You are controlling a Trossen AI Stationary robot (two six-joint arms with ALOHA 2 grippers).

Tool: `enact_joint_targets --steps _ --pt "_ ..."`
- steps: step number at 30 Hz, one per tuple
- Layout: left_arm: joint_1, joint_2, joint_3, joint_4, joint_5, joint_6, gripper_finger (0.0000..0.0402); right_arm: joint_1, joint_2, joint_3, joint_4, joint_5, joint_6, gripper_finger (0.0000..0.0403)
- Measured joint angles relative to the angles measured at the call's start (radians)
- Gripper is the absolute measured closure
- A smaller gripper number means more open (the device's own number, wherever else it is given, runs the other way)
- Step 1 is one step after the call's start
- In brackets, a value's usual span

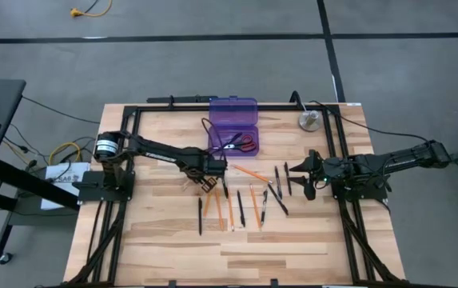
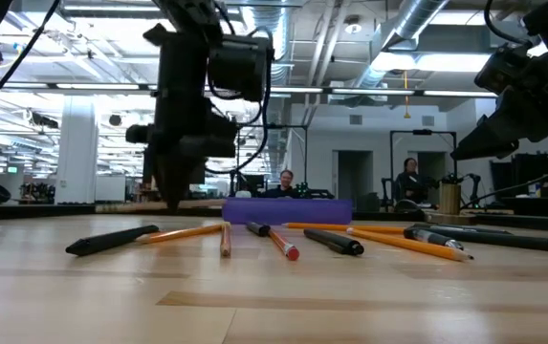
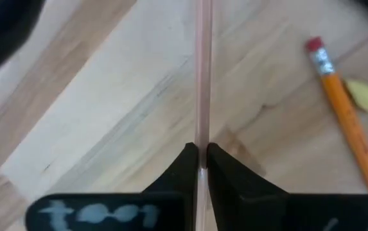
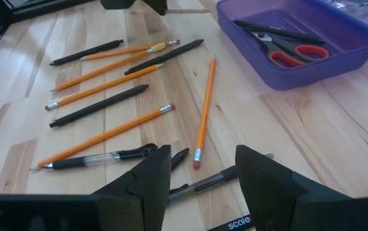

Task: Pick & place school supplies into a supply box
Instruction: Put the pink pencil into the violet supply box

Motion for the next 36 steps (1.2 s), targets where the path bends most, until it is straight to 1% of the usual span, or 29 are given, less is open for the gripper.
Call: enact_joint_targets --steps 4,12,19,23,27,30,36 --pt "-0.002 0.0 0.066 -0.093 -0.032 0.028 0.0397 0.0 0.0 0.0 0.0 0.0 0.0 0.0234" --pt "0.032 -0.002 0.226 -0.117 -0.087 0.185 0.0398 0.0 0.0 0.0 0.0 0.0 0.0 0.0234" --pt "0.092 -0.001 0.348 -0.116 -0.137 0.353 0.0397 0.0 0.0 0.0 0.0 0.0 0.0 0.0234" --pt "0.139 0.003 0.383 -0.067 -0.134 0.45 0.0397 0.0 0.0 0.0 0.0 0.0 0.0 0.0234" --pt "0.193 0.004 0.384 0.036 -0.079 0.538 0.0397 0.0 0.0 0.0 0.0 0.0 0.0 0.0234" --pt "0.231 0.004 0.384 0.093 -0.06 0.6 0.0397 0.0 0.0 0.0 0.0 0.0 0.0 0.0234" --pt "0.298 0.004 0.384 0.196 -0.044 0.673 0.0397 0.0 0.0 0.0 0.0 0.0 0.0 0.0234"
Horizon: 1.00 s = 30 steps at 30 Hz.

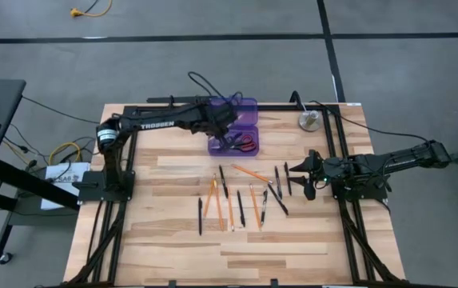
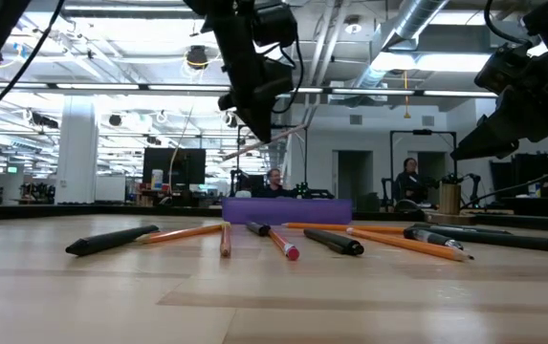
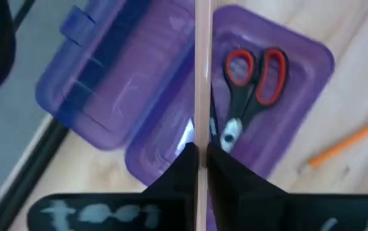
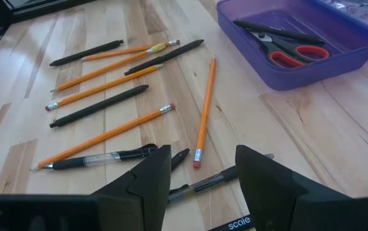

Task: Pick & place school supplies into a supply box
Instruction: Put the pink pencil into the violet supply box

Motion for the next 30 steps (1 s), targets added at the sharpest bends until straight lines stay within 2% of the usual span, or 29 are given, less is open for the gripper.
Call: enact_joint_targets --steps 8,20,30 --pt "0.031 0.054 0.003 0.107 0.067 0.072 0.0397 0.0 0.0 0.0 0.0 0.001 0.0 0.0234" --pt "0.016 0.215 0.113 0.047 0.093 0.185 0.0397 -0.001 0.017 0.0 0.007 0.004 0.0 0.0234" --pt "0.008 0.266 0.111 0.027 0.092 0.194 0.0397 -0.001 0.021 0.0 0.005 0.003 0.0 0.0234"
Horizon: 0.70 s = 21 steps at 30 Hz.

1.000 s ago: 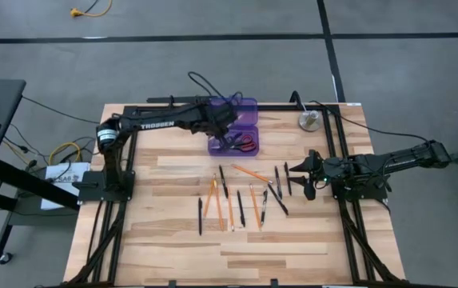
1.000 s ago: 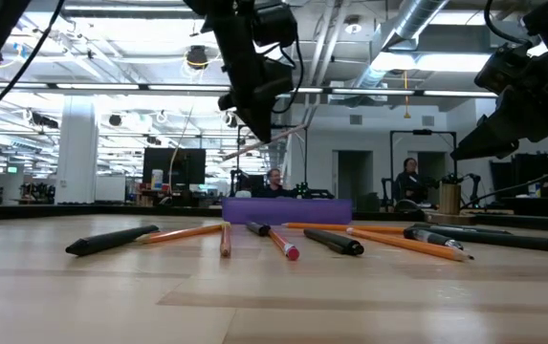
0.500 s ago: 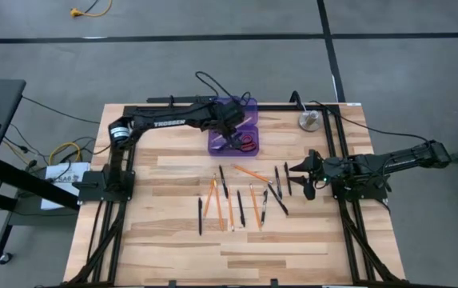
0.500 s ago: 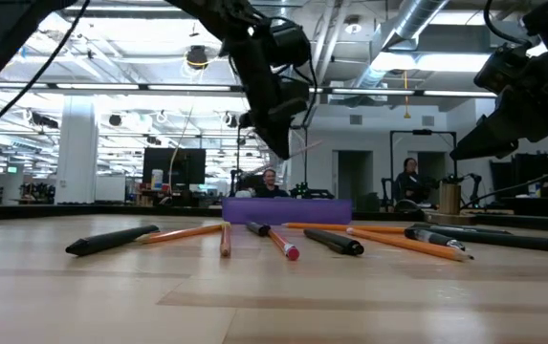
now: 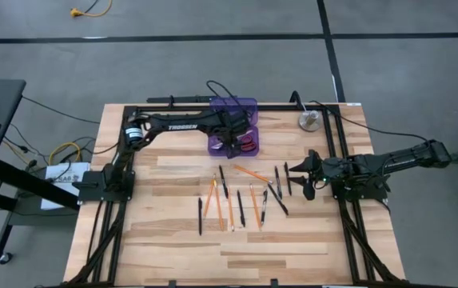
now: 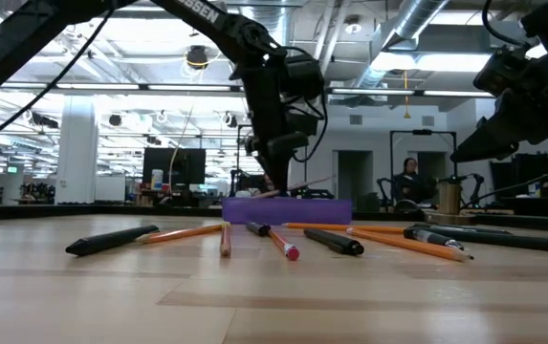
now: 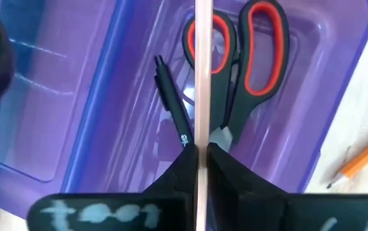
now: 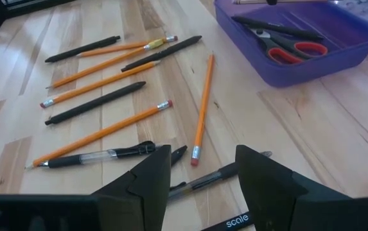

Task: Pick & place school supplies into a supply box
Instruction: Put the pink pencil into the violet supply box, then put the black pen into the violet supply box

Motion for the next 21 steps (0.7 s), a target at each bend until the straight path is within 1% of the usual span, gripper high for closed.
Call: enact_joint_targets --steps 4,8,14,17,21 --pt "-0.002 0.0 0.0 -0.001 0.002 0.0 0.0392 0.0 0.0 0.0 -0.002 0.0 0.0 0.0234" --pt "-0.004 0.0 0.001 -0.001 0.025 -0.003 0.0364 0.0 0.0 0.0 -0.003 0.0 0.0 0.0234" --pt "-0.012 -0.001 0.001 -0.001 0.024 -0.006 0.0316 0.0 0.0 0.0 -0.005 0.0 0.0 0.0234" --pt "-0.013 -0.002 0.001 -0.002 0.023 -0.007 0.0302 0.0 0.0 0.0 -0.005 0.0 0.0 0.0234" --pt "-0.012 -0.033 0.001 -0.016 0.019 -0.033 0.0295 0.0 0.0 0.0 -0.005 0.0 0.0 0.0234"
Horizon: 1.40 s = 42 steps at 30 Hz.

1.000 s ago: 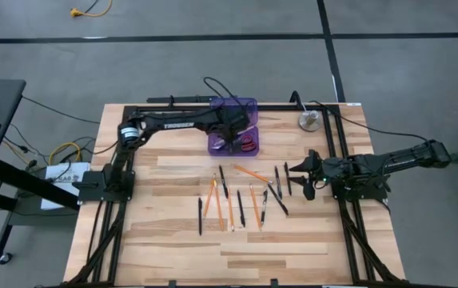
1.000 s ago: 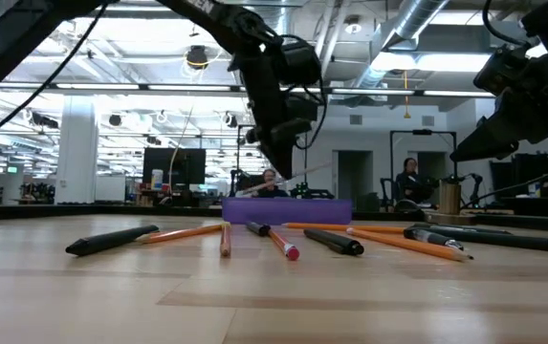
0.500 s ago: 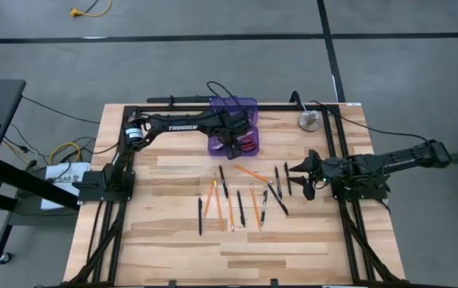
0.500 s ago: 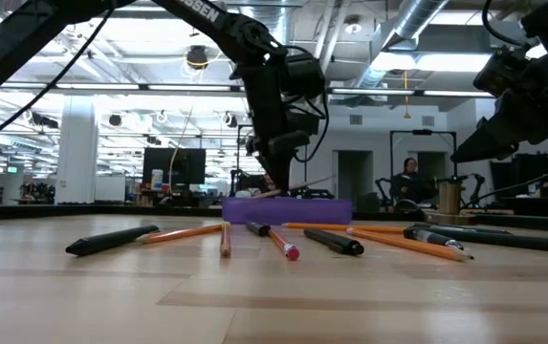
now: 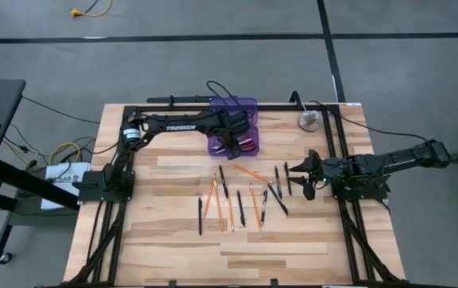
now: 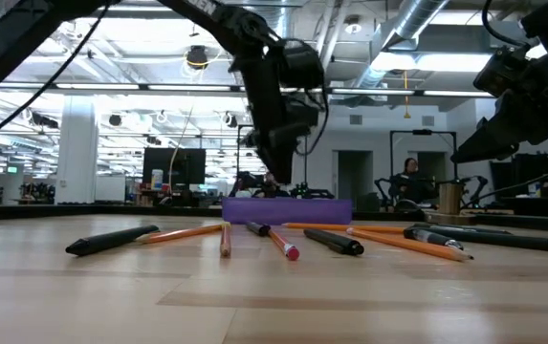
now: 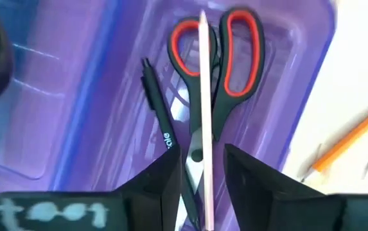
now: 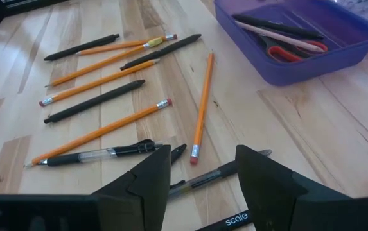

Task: Pick & place school supplies into a supply box
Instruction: Put the black pen into the violet supply box

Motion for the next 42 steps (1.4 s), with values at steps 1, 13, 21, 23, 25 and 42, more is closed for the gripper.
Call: enact_joint_targets --steps 1,13,21,23,25,42 --pt "0.0 -0.017 0.0 -0.01 -0.001 -0.006 0.0295 0.0 0.0 0.0 0.0 0.0 0.0 0.0234" --pt "-0.106 -0.295 0.0 -0.247 -0.069 -0.22 0.0295 0.0 0.0 0.0 0.0 0.0 0.0 0.0234" --pt "-0.248 -0.329 -0.025 -0.448 -0.171 -0.554 0.0295 0.0 0.0 0.0 0.0 0.0 0.0 0.0234" --pt "-0.287 -0.328 -0.049 -0.494 -0.18 -0.659 0.0295 0.0 0.0 0.0 0.0 0.0 0.0 0.0234" --pt "-0.326 -0.328 -0.075 -0.523 -0.183 -0.761 0.0295 0.0 0.0 0.0 0.0 0.0 0.0 0.0234" --pt "-0.689 -0.337 -0.204 -0.447 -0.084 -1.392 0.0315 0.0 0.0 0.0 0.002 -0.003 0.027 0.0234"
